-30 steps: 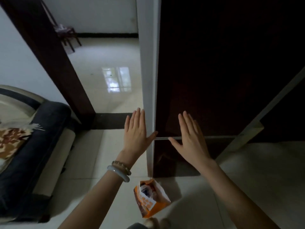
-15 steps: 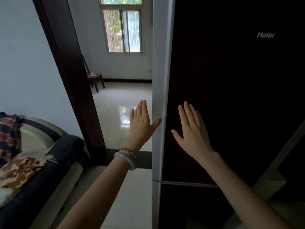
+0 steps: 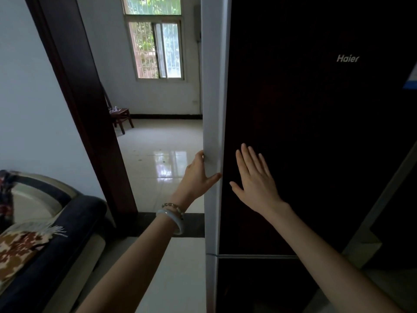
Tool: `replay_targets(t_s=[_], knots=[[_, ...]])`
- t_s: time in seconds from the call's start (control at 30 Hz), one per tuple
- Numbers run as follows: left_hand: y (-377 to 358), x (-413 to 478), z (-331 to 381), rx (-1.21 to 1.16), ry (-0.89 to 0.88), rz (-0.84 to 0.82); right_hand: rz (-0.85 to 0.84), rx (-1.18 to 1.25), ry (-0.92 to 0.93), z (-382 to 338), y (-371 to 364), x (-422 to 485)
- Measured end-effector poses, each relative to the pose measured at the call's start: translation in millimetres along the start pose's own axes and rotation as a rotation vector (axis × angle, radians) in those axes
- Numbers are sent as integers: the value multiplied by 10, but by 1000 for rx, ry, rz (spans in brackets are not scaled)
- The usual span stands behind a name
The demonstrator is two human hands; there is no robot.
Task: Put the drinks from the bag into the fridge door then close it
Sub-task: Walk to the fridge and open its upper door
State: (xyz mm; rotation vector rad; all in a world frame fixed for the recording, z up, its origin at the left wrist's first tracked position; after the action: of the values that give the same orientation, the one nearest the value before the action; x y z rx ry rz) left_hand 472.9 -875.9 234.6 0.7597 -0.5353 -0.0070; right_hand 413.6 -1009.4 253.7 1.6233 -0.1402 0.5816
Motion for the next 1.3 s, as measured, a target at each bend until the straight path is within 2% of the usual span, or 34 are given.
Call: replay_targets(t_s=[0.17, 0.33, 0.5, 0.63, 0.83, 1.0, 1.3], knots=[[20, -143, 33, 22, -48, 74, 59, 43, 3, -67, 119, -191], [81, -580, 189, -13, -136, 28, 96, 73, -6, -178, 240, -624], [113, -993, 511, -32, -163, 57, 116, 85, -40, -221, 423, -1201], [147, -1245, 691, 81, -176, 103, 128, 96, -67, -183, 598, -1538], [130, -1820, 1260, 145, -257, 229, 110, 112, -86, -68, 860, -2204], [-77, -2433, 1826, 198, -309, 240, 91, 118, -100, 1, 1157, -2901], [-635, -3181, 2829, 262, -640, 131, 58, 130, -173, 324, 1585, -3850]])
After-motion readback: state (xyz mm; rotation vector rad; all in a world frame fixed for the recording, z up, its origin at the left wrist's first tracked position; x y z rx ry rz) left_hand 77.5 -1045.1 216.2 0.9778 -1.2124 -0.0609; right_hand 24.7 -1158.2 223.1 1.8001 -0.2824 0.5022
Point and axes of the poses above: each hand's wrist, its own x-axis towards the middle knuckle, its own y-axis out of the back of the hand, z = x × y, the point moved 8 cm from there along x, towards the middle knuckle, and after that the axes turned 5 degrees about x, right-handed, at the moved point
